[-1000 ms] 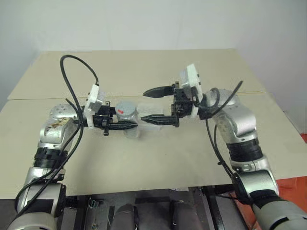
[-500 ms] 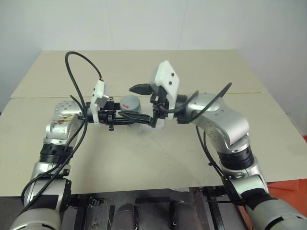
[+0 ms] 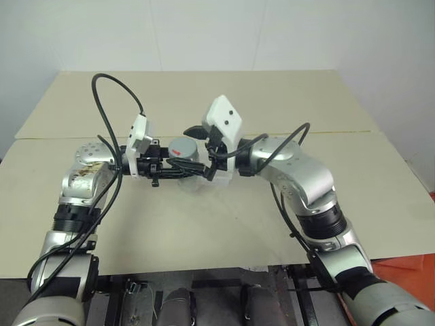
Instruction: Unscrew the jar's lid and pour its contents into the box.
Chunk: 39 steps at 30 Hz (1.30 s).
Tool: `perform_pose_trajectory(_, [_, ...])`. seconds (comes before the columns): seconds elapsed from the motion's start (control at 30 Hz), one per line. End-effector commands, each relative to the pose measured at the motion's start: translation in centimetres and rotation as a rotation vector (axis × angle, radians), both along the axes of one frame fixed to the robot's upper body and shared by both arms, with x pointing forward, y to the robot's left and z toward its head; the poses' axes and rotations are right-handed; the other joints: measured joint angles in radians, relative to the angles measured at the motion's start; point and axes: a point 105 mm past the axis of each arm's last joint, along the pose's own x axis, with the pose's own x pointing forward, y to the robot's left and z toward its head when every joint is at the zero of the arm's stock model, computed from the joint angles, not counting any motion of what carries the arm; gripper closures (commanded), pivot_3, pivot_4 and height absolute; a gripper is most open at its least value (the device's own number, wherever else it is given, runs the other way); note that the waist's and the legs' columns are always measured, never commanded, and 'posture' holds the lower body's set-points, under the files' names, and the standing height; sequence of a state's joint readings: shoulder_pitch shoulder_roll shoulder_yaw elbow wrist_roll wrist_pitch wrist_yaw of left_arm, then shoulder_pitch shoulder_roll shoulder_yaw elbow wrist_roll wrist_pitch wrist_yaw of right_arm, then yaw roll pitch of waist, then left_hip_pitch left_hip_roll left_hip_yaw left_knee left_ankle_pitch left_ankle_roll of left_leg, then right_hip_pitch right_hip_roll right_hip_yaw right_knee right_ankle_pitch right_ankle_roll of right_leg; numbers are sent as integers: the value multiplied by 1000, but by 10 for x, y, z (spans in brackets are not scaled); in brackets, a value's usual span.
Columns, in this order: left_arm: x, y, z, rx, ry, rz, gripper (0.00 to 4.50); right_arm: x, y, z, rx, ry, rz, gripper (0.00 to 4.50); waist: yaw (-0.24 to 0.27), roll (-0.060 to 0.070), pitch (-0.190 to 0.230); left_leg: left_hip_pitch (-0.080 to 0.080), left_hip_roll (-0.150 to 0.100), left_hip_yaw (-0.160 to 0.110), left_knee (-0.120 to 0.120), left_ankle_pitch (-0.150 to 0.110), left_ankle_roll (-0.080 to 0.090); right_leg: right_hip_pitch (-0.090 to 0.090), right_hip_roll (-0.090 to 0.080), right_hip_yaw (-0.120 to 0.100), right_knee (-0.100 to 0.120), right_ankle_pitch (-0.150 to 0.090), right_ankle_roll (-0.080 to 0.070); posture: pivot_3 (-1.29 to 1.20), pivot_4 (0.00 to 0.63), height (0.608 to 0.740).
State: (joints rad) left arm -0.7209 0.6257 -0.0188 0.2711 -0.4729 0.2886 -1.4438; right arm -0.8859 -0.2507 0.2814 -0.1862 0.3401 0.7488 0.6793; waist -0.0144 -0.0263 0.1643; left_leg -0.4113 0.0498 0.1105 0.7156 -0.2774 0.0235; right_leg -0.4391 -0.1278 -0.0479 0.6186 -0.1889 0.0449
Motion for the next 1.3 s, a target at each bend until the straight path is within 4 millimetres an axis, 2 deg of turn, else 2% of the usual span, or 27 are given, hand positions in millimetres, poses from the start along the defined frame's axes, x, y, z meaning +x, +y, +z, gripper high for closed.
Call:
perform_pose_trajectory(0.03, [-7,5,9,-1,-39,-20,2536,3,-20,24,70,-65,-16,44,0,0,0,0,0,0,0,0,0,0,0,0,0,0,0,0,150,740])
perform_pose_trajectory(0.33, [-10,6,9,-1,-45,-23,2536,10,-39,22,51,-73,-26,44,-1,0,0,0,0,0,0,0,0,0,0,0,0,0,0,0,150,740])
perform_pose_trajectory(0.83, [-14,9,10,10,-43,-30,2536,37,-68,11,74,-22,-148,44,5,0,0,-1,0,0,0,0,0,0,0,0,-1,0,0,0,150,740])
perform_pose_trajectory(1.03, [-12,10,10,16,-42,-26,2536,21,-76,15,80,-40,-62,44,-1,0,0,-1,0,0,-1,0,0,0,0,0,-1,0,0,0,150,740])
perform_pose_trajectory(1.2, [-8,7,11,14,-47,-22,2536,-11,-57,30,109,-86,108,44,-1,0,0,0,0,0,-1,0,0,0,0,0,-1,0,0,0,150,740])
perform_pose_trajectory(1.3, [-4,5,11,11,-45,-20,2536,-22,-45,36,112,-113,157,44,0,0,0,0,0,0,0,0,0,0,0,0,-1,0,0,0,150,740])
